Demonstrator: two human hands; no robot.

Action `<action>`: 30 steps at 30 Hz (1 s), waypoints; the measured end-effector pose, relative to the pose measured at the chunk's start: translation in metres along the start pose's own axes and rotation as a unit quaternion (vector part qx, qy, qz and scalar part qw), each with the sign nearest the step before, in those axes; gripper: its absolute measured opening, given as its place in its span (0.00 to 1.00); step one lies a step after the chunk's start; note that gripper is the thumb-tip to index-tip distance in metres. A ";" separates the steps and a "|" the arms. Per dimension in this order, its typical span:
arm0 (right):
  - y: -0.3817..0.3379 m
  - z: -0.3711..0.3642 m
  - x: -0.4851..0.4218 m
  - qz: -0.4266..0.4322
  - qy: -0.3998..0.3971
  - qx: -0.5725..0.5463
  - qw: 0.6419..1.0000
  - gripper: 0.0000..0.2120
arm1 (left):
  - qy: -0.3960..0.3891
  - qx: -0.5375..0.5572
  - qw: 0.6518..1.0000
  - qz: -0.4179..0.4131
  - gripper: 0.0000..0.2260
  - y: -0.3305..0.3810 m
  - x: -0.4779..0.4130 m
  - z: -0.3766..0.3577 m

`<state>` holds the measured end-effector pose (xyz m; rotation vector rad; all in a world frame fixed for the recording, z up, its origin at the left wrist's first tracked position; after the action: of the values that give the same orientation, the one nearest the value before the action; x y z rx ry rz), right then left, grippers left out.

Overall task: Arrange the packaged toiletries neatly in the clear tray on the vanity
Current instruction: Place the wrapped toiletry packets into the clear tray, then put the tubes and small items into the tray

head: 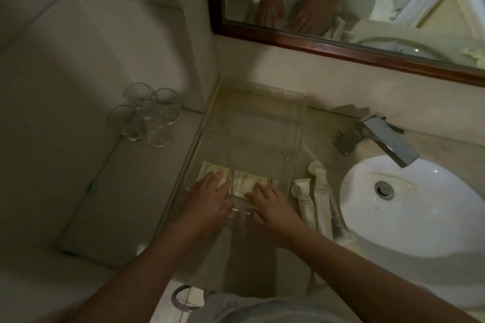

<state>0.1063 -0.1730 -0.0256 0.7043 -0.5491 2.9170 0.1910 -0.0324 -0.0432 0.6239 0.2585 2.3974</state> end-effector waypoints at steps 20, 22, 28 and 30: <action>0.144 0.002 0.115 -0.267 0.150 -0.125 0.944 0.08 | -0.005 0.501 0.834 0.232 0.09 0.186 0.025 -0.068; 0.142 0.002 0.112 -0.255 0.125 -0.128 0.950 0.09 | 0.014 0.505 0.823 0.258 0.09 0.189 0.022 -0.070; 0.140 0.006 0.102 -0.173 0.058 -0.161 0.970 0.07 | -0.009 0.520 0.811 0.267 0.11 0.195 0.018 -0.079; 0.140 0.007 0.102 -0.162 0.053 -0.176 0.970 0.08 | -0.016 0.530 0.806 0.262 0.11 0.196 0.020 -0.082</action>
<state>-0.0056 -0.3058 -0.0182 0.5284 -0.8248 2.4499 0.0321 -0.1745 -0.0418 1.3529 1.6693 2.5737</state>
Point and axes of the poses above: each hand's wrist, its own x-axis away from the middle knuckle, its own z-axis out of the back of the hand, y = z × x, the point moved 5 cm from there along -x, towards the middle knuckle, and after that the axes turned 7 degrees about x, right-handed, at the moved point
